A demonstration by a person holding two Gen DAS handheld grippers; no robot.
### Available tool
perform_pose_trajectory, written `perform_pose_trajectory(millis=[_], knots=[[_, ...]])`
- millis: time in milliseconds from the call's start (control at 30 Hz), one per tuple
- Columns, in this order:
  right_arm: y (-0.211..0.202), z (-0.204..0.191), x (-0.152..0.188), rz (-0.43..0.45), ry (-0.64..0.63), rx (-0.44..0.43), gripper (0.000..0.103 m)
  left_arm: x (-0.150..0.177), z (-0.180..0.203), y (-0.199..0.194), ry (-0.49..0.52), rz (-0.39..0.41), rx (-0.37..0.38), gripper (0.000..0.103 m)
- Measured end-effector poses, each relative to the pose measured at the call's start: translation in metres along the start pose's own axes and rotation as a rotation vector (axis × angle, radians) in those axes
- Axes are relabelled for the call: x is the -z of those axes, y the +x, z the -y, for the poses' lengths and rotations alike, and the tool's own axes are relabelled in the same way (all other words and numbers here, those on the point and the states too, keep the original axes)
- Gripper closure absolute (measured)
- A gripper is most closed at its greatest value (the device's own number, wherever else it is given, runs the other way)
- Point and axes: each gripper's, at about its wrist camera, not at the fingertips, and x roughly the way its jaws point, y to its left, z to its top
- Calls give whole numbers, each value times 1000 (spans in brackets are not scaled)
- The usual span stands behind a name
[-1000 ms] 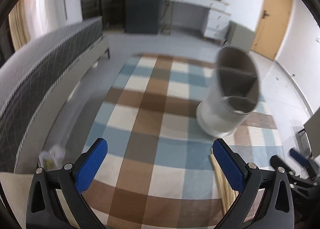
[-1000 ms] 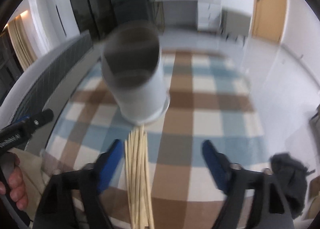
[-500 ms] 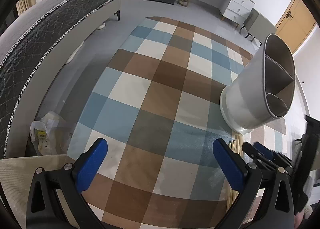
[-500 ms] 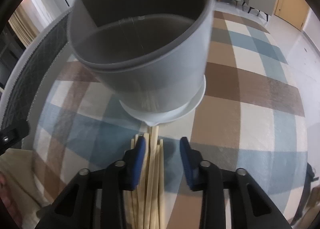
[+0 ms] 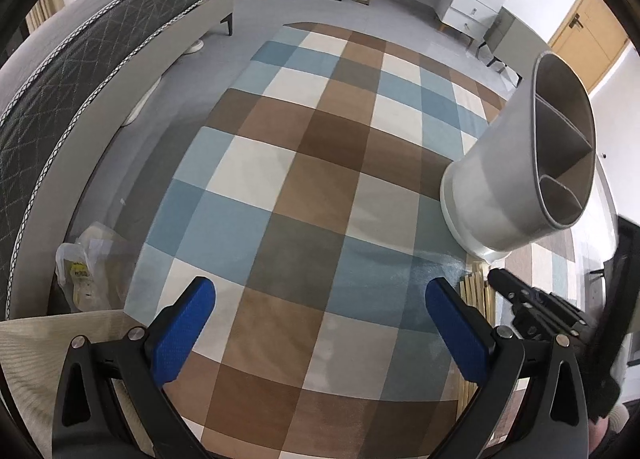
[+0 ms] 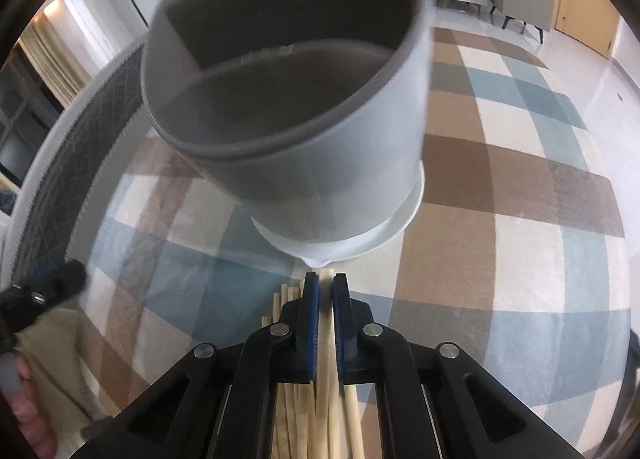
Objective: Organize utensils
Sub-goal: 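Lower the right gripper toward the chopstick bundle beside the caddy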
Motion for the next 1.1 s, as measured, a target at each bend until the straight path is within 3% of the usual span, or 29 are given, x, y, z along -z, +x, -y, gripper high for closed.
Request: perform_pose_trajectory(millis=[100,367,533,800,1100], knots=[[-19,11,4,33,53,-26,97,3,5,5,18,-12,10,1],[-75,59,13,174,211,-96,97,25,40,15,115,-86,140,1],[-99,92,15,232,305,-121,98,38,64,26,190,-114,112,1],[-113,90,15,327,366,-105,98,54,81,45,210,-146,32,6],[-126,103,18,368,415,-126,98,58,95,52,210,-158,-49,7]])
